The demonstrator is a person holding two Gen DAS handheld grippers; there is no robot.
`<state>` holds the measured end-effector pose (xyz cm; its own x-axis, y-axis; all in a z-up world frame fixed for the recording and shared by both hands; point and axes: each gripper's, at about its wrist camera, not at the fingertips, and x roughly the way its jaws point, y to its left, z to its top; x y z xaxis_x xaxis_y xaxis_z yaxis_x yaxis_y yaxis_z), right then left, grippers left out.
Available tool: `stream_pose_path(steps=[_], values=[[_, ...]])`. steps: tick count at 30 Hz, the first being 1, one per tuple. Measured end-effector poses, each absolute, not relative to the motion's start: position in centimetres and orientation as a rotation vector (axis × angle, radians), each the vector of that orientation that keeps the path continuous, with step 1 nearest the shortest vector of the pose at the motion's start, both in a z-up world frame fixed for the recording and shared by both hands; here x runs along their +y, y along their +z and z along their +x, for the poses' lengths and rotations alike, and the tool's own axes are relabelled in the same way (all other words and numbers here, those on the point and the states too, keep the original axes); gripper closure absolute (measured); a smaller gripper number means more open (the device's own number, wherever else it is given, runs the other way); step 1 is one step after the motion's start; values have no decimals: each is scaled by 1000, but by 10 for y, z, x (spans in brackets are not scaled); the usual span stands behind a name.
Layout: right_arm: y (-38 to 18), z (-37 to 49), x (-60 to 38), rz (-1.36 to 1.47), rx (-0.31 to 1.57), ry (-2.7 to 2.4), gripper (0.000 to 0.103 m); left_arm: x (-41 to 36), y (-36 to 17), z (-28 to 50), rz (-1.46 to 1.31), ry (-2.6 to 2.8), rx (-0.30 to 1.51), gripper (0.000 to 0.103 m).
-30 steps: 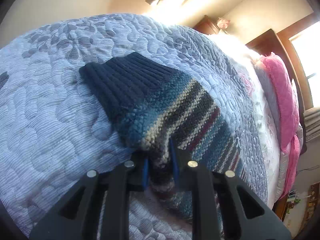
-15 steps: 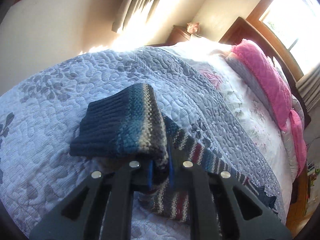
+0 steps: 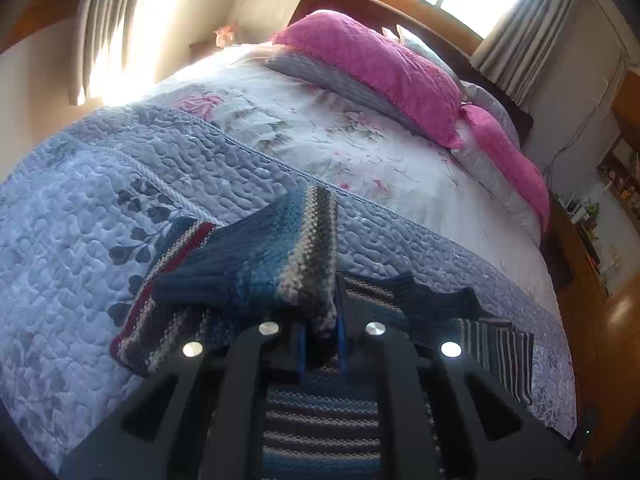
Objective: Fold small clothes
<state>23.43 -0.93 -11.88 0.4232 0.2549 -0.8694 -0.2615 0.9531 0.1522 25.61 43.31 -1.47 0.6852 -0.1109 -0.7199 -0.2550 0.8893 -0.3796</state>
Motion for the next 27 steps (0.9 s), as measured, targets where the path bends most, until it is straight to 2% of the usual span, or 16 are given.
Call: stream_pose_path(steps=[8, 15, 18, 21, 25, 27], values=[[-125, 226, -29, 43, 1088, 314, 21, 339, -36, 280, -451, -81, 849, 93], [-137, 224, -33, 61, 1106, 310, 21, 301, -92, 294, -433, -110, 975, 93], [-139, 224, -31, 53, 1107, 308, 21, 287, -113, 296, -417, -139, 1042, 88], [-140, 225, -30, 41, 1116, 307, 21, 274, -126, 289, -387, -197, 1095, 75], [-137, 227, -29, 26, 1127, 307, 21, 284, -113, 265, -381, -279, 1077, 57], [-133, 230, -24, 16, 1134, 314, 21, 305, -103, 250, -432, -280, 1062, 54]])
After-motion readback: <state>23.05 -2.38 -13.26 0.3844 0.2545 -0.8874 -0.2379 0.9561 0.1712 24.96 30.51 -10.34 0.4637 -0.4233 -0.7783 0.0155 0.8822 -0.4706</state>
